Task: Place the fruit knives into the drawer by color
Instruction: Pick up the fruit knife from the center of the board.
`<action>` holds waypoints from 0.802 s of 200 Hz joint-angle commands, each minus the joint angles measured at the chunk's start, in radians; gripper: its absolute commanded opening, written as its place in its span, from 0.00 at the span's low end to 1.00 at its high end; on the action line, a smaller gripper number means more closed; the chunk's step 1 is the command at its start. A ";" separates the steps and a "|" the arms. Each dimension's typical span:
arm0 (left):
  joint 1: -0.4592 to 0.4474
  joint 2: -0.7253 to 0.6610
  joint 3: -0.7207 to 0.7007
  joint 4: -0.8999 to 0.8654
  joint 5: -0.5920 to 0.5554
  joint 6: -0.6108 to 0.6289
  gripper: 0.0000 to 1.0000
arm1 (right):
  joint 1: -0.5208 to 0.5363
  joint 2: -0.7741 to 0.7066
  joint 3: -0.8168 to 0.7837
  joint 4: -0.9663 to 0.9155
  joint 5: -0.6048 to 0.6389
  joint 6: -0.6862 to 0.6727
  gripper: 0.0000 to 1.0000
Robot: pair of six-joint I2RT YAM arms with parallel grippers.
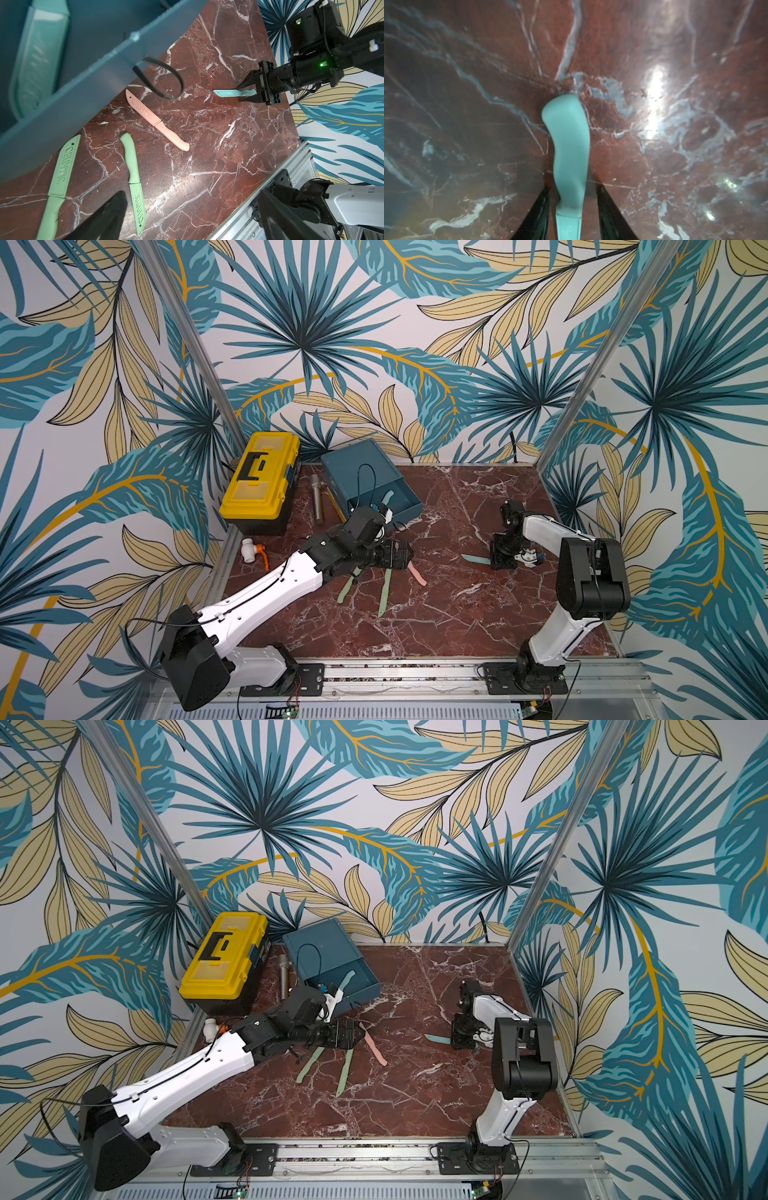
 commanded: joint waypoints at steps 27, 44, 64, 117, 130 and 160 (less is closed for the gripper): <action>0.013 -0.031 -0.023 -0.011 -0.018 0.018 1.00 | -0.005 0.041 -0.007 -0.032 0.009 -0.027 0.34; 0.015 -0.035 -0.022 -0.010 -0.019 0.019 1.00 | -0.005 0.041 -0.009 -0.039 0.016 -0.036 0.31; 0.017 -0.039 -0.026 -0.005 -0.024 0.019 1.00 | -0.008 0.043 -0.017 -0.037 0.021 -0.049 0.29; 0.024 -0.045 -0.032 -0.004 -0.022 0.018 1.00 | -0.010 0.060 -0.028 -0.045 0.043 -0.118 0.29; 0.024 -0.046 -0.036 -0.001 -0.022 0.015 1.00 | -0.010 0.060 -0.041 -0.040 0.047 -0.128 0.29; 0.025 -0.048 -0.041 0.003 -0.020 0.010 1.00 | -0.012 0.061 -0.040 -0.040 0.064 -0.156 0.24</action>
